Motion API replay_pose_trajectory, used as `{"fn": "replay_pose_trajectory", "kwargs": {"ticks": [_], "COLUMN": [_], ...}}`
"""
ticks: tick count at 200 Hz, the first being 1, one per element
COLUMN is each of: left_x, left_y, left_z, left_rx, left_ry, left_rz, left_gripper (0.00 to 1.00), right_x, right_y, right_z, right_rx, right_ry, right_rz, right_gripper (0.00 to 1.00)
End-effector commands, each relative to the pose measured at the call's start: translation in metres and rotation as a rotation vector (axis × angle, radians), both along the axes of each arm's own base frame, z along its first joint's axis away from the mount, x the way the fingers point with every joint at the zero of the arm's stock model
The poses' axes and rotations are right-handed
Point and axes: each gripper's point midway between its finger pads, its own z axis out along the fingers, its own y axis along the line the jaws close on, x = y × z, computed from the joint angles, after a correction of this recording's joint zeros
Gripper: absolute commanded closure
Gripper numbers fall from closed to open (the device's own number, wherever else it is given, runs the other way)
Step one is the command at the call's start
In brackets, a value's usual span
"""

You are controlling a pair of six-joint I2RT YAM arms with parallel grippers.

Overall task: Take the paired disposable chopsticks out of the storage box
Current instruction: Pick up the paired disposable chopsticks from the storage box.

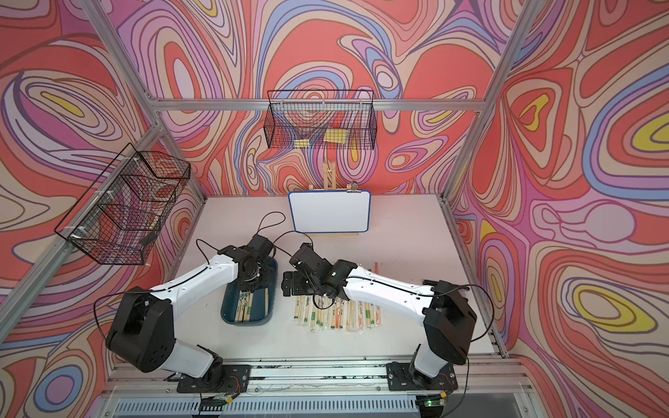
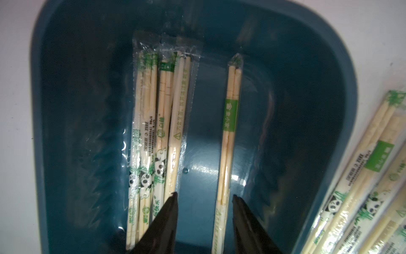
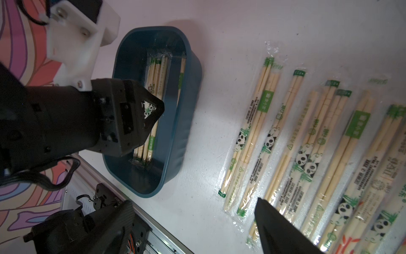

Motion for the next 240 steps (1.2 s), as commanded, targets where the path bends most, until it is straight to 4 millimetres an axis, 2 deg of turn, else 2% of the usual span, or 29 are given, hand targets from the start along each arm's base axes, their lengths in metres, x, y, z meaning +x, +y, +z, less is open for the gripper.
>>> {"fn": "replay_pose_trajectory", "kwargs": {"ticks": [1, 68, 95, 145, 171, 195, 240], "left_x": [0.002, -0.002, 0.000, -0.001, -0.001, 0.000, 0.003], "left_y": [-0.004, -0.005, -0.008, -0.010, -0.010, -0.011, -0.008], "left_z": [-0.014, -0.046, -0.056, -0.069, -0.069, -0.065, -0.044], "left_rx": [-0.018, -0.035, -0.039, -0.049, -0.049, -0.054, -0.038], "left_ry": [0.014, 0.053, 0.070, 0.096, 0.098, 0.089, 0.062], "left_rz": [-0.013, -0.001, -0.001, 0.000, -0.006, -0.007, -0.018], "left_gripper": [0.55, 0.57, 0.62, 0.80, 0.89, 0.92, 0.98], "right_x": [-0.003, -0.005, -0.005, -0.007, -0.007, -0.006, -0.005], "right_y": [0.005, 0.006, 0.005, 0.005, 0.006, 0.008, 0.012], "right_z": [-0.006, -0.018, -0.022, -0.028, -0.028, -0.027, -0.026], "right_rx": [-0.006, -0.016, -0.024, -0.025, -0.021, -0.013, -0.008], "right_ry": [0.011, 0.029, 0.035, 0.049, 0.049, 0.049, 0.043], "right_rz": [0.025, 0.040, 0.041, 0.038, 0.040, 0.044, 0.051], "right_gripper": [0.08, 0.08, 0.08, 0.08, 0.08, 0.08, 0.08]}}
